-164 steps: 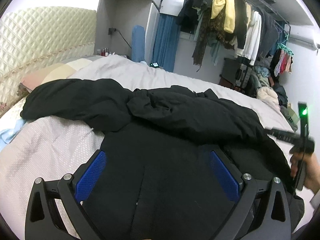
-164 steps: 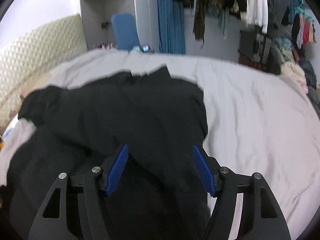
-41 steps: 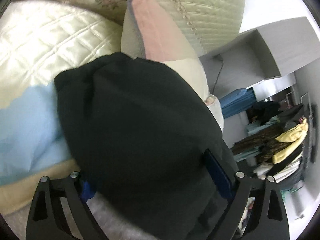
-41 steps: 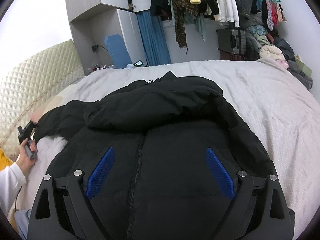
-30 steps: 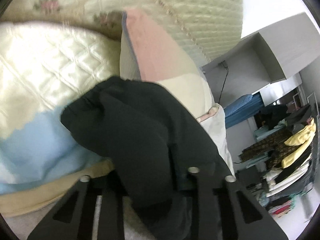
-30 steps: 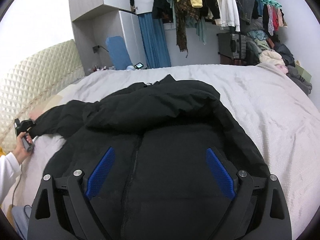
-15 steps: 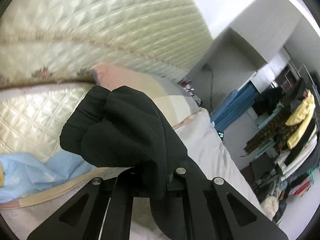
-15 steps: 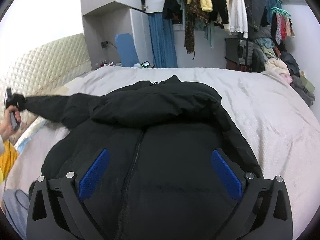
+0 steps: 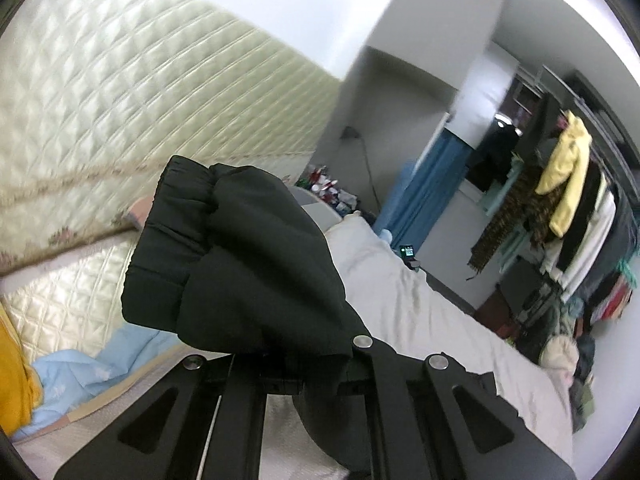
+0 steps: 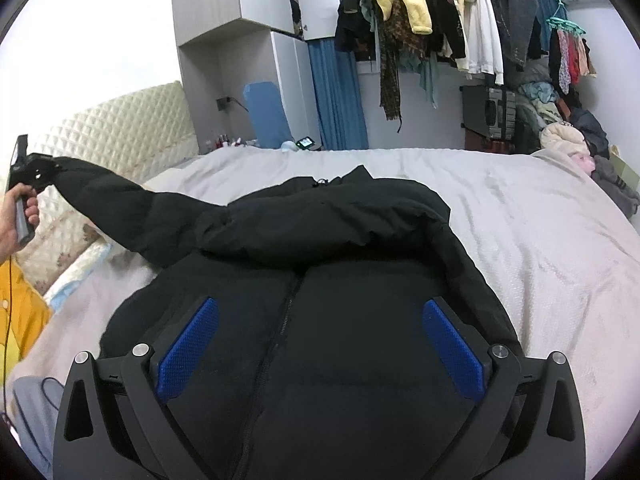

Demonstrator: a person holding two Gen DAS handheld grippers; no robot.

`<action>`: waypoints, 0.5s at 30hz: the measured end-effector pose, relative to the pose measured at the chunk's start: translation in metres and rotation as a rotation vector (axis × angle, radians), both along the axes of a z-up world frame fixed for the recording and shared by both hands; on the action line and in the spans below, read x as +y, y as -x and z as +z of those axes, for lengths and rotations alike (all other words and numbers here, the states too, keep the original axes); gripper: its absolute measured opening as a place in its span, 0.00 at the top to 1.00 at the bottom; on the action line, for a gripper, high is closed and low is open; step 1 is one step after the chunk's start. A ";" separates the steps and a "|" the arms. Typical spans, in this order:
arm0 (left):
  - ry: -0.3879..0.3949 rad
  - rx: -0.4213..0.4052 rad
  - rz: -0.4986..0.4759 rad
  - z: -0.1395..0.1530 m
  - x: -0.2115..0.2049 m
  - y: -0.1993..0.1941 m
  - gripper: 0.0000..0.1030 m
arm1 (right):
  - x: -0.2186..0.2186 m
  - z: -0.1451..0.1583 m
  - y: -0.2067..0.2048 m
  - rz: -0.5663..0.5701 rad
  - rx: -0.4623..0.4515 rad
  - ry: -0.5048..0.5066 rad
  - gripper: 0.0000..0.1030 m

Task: Fold large clothes
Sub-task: 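Lift the sleeve with the left tool and fold it across the jacket body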

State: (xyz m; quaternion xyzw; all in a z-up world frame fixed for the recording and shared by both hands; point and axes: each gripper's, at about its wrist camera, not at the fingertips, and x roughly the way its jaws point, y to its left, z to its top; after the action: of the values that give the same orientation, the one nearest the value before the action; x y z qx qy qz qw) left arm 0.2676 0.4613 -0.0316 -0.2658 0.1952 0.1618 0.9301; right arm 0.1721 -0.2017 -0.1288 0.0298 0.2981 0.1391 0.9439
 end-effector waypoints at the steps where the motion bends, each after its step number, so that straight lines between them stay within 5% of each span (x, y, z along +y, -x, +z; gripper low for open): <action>1: -0.013 -0.005 -0.009 0.007 -0.010 0.000 0.94 | -0.003 0.001 0.003 0.005 -0.007 -0.006 0.00; 15: -0.130 -0.049 -0.114 0.071 -0.146 -0.008 0.90 | -0.036 0.006 0.024 -0.007 -0.049 -0.036 0.00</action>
State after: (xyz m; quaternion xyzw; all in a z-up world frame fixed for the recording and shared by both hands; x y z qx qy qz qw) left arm 0.2760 0.3155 0.0390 -0.1972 0.1762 0.1144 0.9576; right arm 0.1477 -0.2373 -0.1226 0.0446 0.2723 0.1417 0.9507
